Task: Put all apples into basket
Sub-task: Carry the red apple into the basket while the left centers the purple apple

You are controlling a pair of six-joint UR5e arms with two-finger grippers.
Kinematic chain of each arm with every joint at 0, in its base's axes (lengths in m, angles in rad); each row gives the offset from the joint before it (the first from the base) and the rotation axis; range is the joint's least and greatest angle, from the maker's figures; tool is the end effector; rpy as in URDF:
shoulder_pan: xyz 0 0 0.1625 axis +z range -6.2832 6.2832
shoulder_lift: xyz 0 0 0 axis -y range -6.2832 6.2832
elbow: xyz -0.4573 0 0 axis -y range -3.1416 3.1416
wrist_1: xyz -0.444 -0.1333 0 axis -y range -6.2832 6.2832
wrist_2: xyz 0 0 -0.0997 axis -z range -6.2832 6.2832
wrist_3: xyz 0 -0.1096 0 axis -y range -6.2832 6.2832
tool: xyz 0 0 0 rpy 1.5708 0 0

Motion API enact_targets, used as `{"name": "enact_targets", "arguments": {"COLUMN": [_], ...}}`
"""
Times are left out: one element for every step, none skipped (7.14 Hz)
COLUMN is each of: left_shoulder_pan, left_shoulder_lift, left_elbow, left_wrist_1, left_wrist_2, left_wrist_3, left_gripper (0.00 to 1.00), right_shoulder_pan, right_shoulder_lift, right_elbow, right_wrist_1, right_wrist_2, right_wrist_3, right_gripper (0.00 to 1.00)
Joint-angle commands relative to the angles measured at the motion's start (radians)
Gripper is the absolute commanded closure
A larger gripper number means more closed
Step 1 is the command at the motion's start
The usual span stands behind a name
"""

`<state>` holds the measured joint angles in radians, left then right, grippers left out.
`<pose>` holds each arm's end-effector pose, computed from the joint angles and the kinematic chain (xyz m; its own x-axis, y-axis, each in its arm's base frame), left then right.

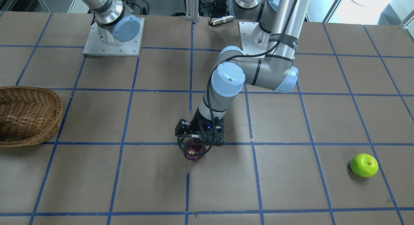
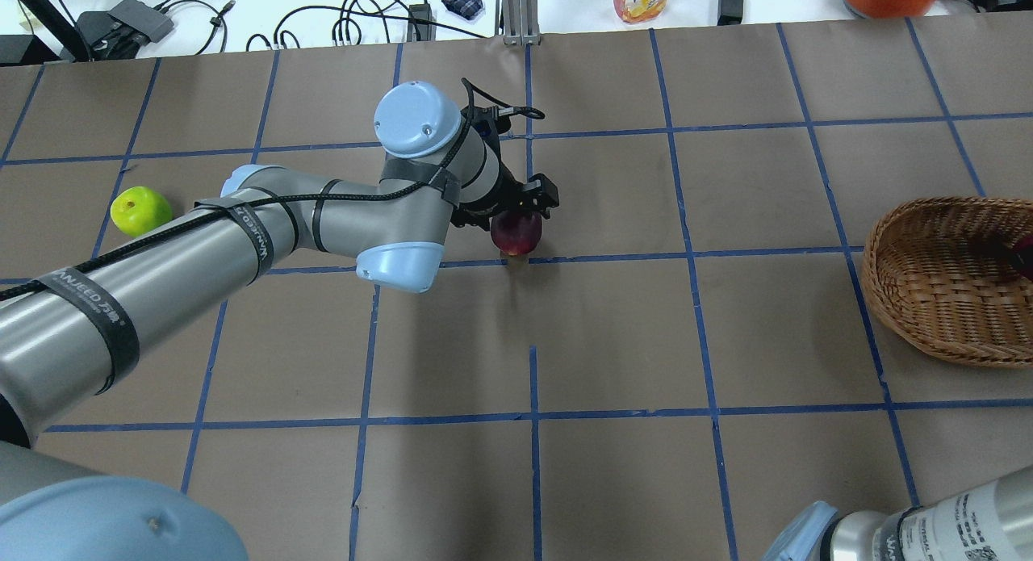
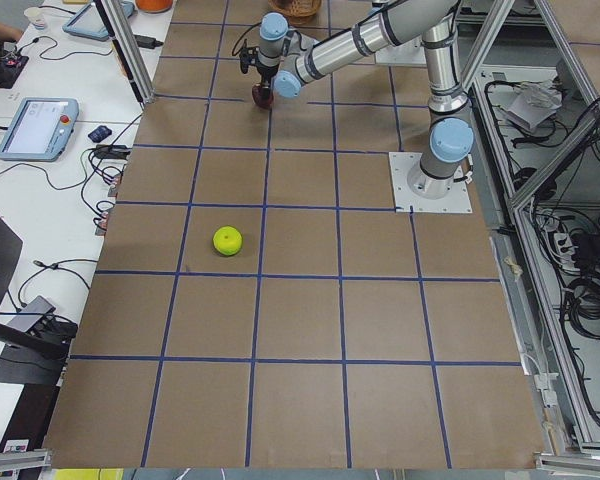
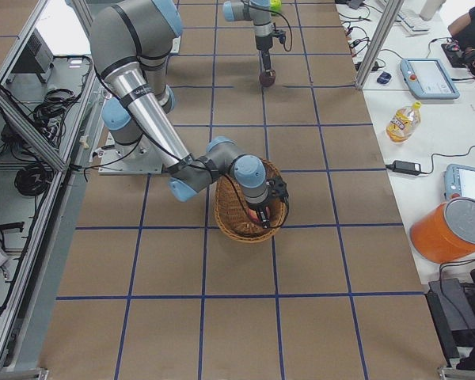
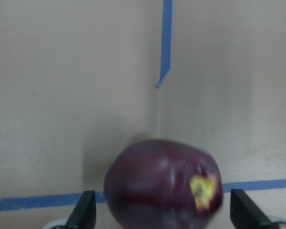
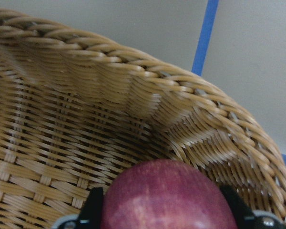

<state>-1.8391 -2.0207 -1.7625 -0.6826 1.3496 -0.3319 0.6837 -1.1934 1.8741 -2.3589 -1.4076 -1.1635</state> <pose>-0.3313 -0.6114 0.2292 -0.9597 -0.0113 0.2807 -0.0589 0.9851 -0.1615 -0.3885 -0.5115 0.2114 -0.9600 -0.2780 0.0344 -0.2794 0.9410 -0.1908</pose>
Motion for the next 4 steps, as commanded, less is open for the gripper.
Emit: {"name": "enact_targets", "arguments": {"left_shoulder_pan": [0.079,0.148,0.216,0.309], "left_shoulder_lift": [0.045,0.092,0.134,0.164], "left_elbow": [0.047,0.060,0.073,0.078], "left_wrist_1": [-0.118,-0.186,-0.249,-0.323], "left_wrist_2": [-0.010,-0.012,-0.009,-0.003], "left_wrist_3": [0.100,0.190,0.309,0.497], "left_gripper": [0.00,0.00,0.00,0.00], "right_shoulder_pan": [-0.001,0.022,0.116,0.242], "right_shoulder_lift": [-0.017,-0.090,-0.168,-0.217], "right_elbow": [-0.004,-0.007,-0.009,-0.010], "right_wrist_1": [0.033,0.132,0.209,0.234], "right_wrist_2": [-0.025,-0.024,-0.028,-0.050], "right_wrist_3": [-0.038,-0.030,-0.009,0.048], "right_gripper": [0.00,0.00,0.00,0.00]}}
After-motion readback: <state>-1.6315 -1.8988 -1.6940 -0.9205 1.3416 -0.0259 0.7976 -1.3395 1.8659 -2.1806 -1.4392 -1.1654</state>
